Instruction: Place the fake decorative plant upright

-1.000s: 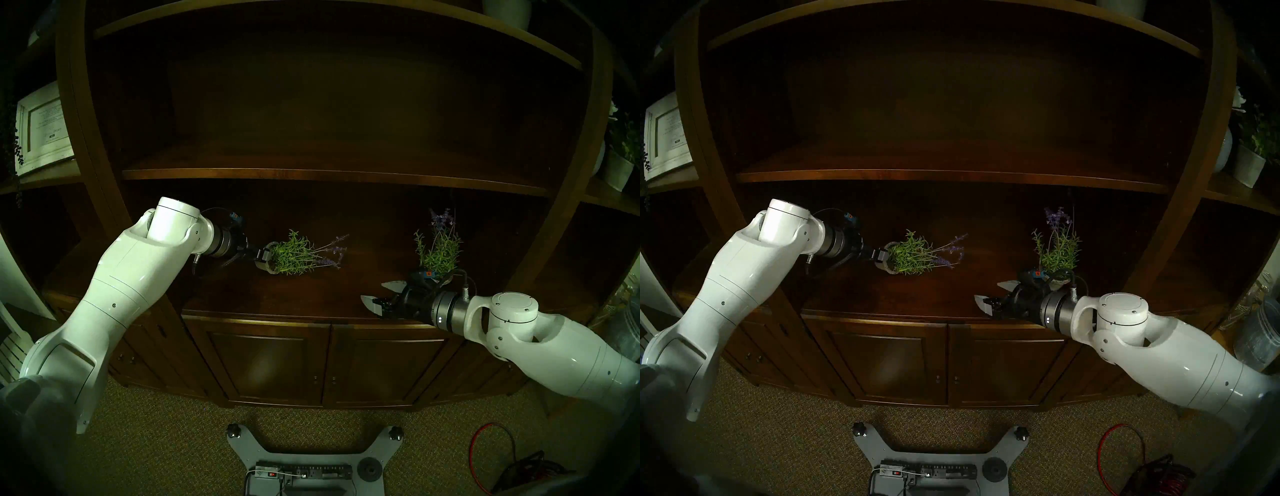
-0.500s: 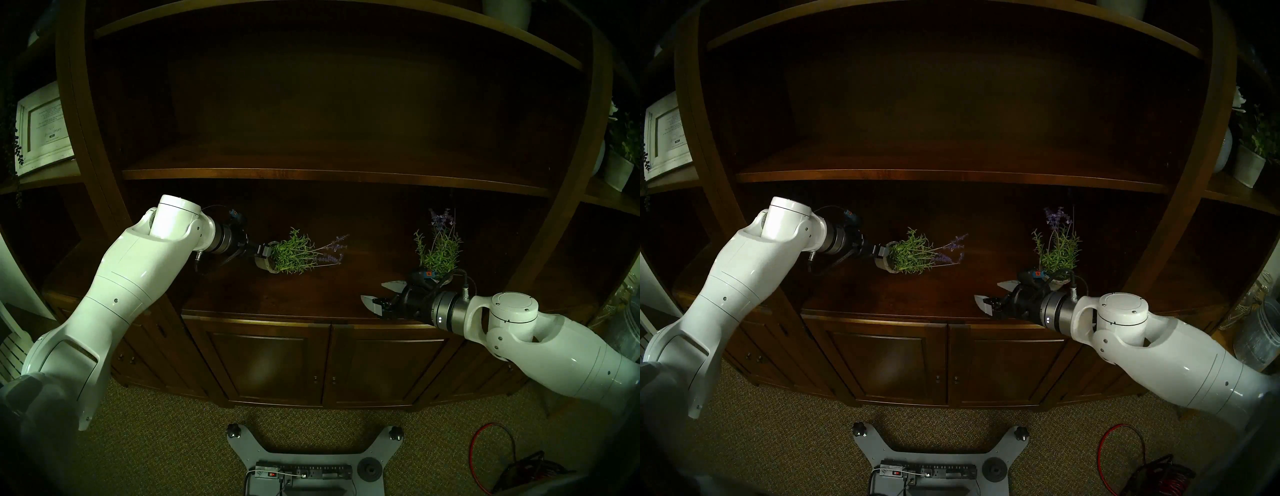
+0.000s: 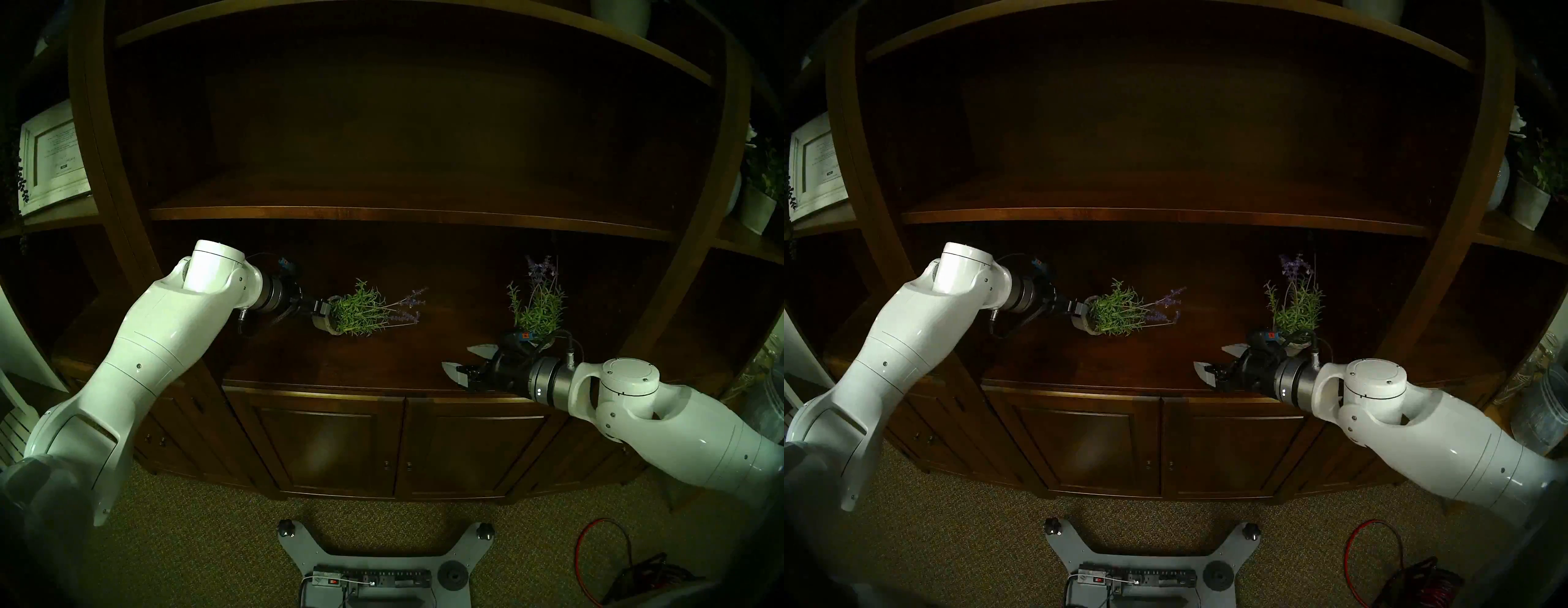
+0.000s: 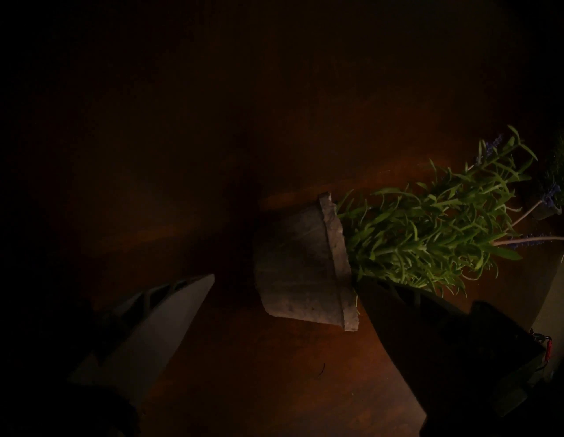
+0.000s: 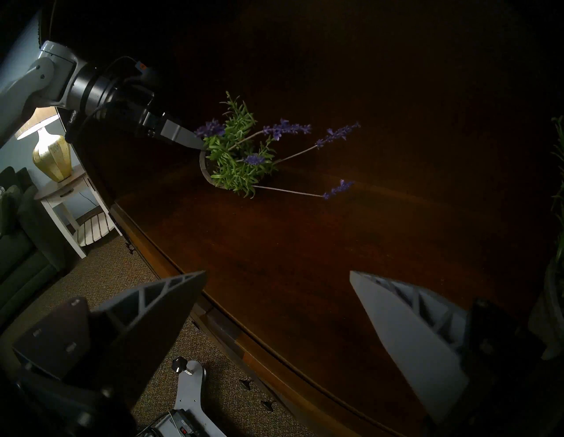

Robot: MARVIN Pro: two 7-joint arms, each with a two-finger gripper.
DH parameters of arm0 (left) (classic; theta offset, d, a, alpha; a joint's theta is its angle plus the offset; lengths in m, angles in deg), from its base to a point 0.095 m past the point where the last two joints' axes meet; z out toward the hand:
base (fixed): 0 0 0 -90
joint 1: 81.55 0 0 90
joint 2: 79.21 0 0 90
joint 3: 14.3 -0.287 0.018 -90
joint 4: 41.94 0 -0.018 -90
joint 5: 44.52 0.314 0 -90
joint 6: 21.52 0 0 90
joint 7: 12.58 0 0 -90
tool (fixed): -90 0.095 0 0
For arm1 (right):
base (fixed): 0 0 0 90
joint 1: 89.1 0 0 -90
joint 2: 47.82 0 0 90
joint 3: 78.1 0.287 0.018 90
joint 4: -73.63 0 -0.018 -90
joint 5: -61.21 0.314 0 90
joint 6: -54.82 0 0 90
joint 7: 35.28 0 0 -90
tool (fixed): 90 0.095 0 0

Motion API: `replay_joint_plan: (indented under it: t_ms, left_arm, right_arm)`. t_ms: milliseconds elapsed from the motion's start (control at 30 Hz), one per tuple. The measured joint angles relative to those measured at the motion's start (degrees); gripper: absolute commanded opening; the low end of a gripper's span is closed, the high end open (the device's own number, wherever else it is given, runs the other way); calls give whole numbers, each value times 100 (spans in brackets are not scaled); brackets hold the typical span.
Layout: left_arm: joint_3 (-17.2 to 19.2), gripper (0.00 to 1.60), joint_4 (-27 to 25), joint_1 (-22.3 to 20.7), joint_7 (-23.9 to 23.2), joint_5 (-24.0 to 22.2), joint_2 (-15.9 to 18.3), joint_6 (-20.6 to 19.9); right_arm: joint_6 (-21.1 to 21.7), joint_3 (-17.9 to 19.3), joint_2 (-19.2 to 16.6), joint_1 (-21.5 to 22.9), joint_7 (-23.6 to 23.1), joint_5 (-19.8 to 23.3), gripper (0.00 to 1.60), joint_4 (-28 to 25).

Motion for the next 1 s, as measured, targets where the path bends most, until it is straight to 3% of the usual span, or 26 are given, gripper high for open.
replay_joint_plan:
  t_ms: [633, 1000]
  left_arm:
    - [7, 160, 15, 163, 317, -1018, 360, 1]
    - [-40, 160, -13, 204, 527, -1375, 465, 2]
  right_arm:
    - [-1, 0, 0, 0, 0, 1, 160, 0]
    - [-2, 1, -1, 0, 1, 1, 160, -1]
